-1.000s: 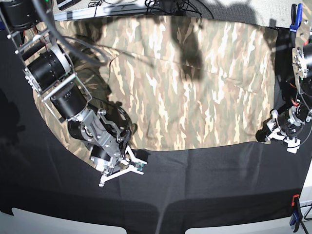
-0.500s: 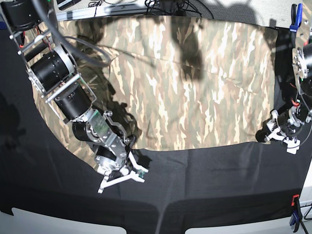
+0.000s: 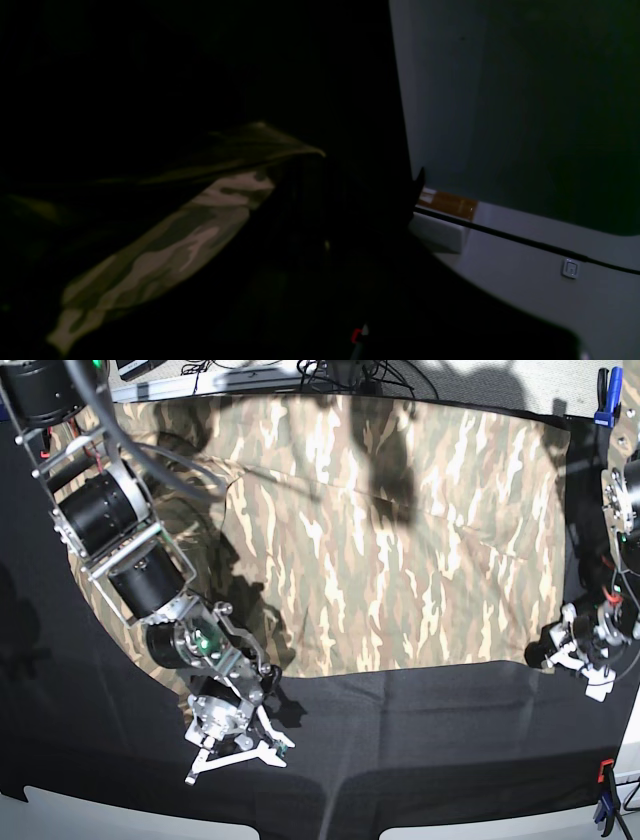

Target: Layout the t-shirt on the table in an organized manner, then fold the t-shirt properly

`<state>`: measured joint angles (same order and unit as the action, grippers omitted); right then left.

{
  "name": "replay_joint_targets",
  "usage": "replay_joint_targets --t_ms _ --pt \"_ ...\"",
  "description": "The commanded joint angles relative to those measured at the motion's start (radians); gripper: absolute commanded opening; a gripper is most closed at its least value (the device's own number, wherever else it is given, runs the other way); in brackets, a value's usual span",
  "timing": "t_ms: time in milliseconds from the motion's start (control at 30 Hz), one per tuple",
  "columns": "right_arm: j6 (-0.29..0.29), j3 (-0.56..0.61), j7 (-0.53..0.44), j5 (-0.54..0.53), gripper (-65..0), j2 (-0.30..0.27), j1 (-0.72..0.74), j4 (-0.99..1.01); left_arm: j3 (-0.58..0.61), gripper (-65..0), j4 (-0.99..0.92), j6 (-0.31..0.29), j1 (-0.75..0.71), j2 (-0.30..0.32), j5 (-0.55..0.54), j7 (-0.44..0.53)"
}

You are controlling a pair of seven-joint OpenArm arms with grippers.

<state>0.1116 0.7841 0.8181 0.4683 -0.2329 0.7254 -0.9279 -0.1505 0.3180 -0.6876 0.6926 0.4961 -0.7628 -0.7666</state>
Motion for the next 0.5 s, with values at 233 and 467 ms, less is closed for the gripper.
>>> replay_joint_targets --t_ms 233,467 --pt "-0.014 -0.008 0.099 -0.118 -65.0 -0.102 0.013 -0.239 -0.001 -65.0 0.18 -0.011 -0.045 0.017 -0.024 -0.049" --pt "0.084 -0.008 0.234 -0.296 -65.0 -0.277 -0.08 -0.505 -0.001 -65.0 0.385 -0.011 -0.214 0.018 -0.028 -0.049"
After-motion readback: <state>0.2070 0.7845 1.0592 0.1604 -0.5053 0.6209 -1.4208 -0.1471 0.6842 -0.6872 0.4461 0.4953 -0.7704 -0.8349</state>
